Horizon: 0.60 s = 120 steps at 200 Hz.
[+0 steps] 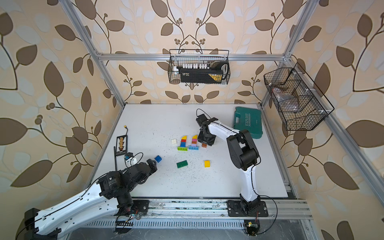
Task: Assemble the number 1 with lego
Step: Pick up the lego brick from the center of the board.
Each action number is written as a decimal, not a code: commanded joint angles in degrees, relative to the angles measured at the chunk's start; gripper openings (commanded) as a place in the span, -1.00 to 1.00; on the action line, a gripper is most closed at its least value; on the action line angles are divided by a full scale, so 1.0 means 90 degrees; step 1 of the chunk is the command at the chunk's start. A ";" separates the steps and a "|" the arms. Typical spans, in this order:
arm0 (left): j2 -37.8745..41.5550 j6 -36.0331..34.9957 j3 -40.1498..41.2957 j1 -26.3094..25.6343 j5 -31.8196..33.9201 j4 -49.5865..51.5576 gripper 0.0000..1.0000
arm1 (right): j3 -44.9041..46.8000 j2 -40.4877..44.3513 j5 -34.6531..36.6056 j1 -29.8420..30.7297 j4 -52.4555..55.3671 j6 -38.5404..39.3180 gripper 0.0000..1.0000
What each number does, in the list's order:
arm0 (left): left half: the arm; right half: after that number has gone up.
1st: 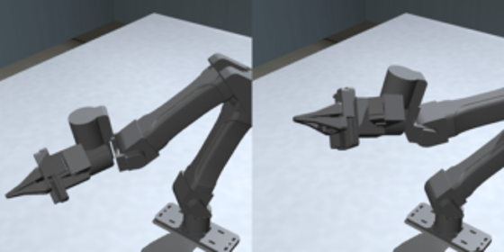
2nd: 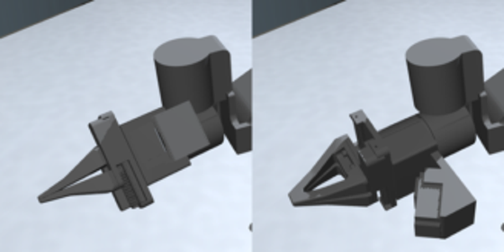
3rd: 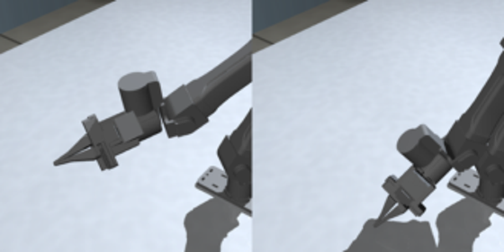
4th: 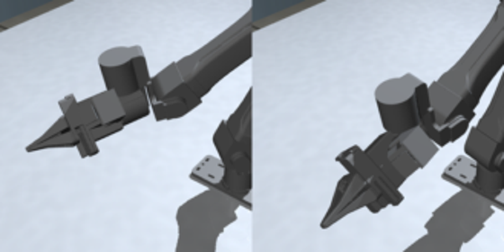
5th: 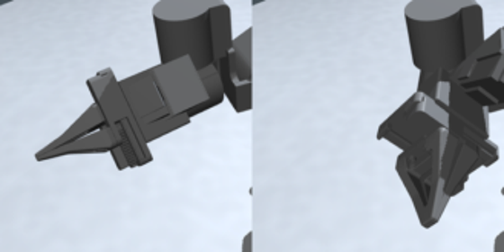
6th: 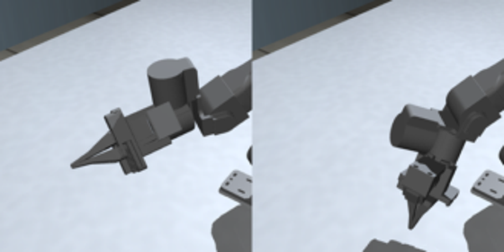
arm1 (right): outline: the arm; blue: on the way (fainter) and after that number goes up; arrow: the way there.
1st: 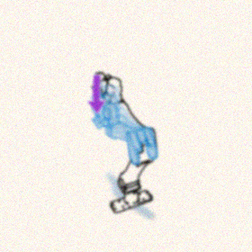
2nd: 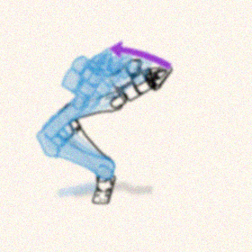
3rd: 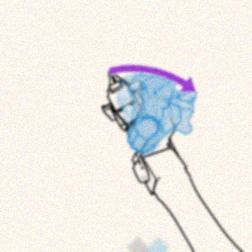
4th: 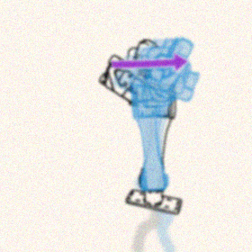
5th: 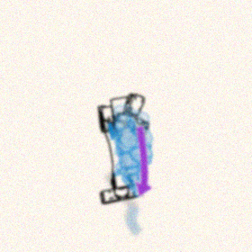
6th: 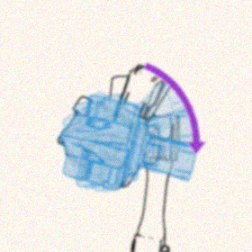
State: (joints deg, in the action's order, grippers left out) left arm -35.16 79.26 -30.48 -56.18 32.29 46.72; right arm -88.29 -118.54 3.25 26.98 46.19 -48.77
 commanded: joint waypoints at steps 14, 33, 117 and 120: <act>0.0156 -0.0126 -0.0049 0.0092 0.0206 -0.0064 0.98 | 0.0058 -0.0046 0.0152 -0.0009 0.0272 0.0185 -0.27; 0.0119 -0.0126 -0.0061 0.0095 0.0192 -0.0064 0.98 | 0.0223 0.0078 0.0157 -0.0006 0.0248 0.0215 -0.30; -0.0059 -0.0015 -0.0139 0.0101 0.0172 0.0033 0.98 | 0.0592 0.1352 0.0518 0.1144 0.0768 0.0312 -0.70; -0.0051 -0.0004 -0.0139 0.0099 0.0172 0.0041 0.98 | 0.0591 0.1381 0.0577 0.1227 0.0822 0.0312 -0.70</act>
State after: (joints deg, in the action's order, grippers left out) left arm -35.57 79.29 -30.48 -55.81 32.69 46.59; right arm -83.13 -110.19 4.40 31.99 48.95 -46.85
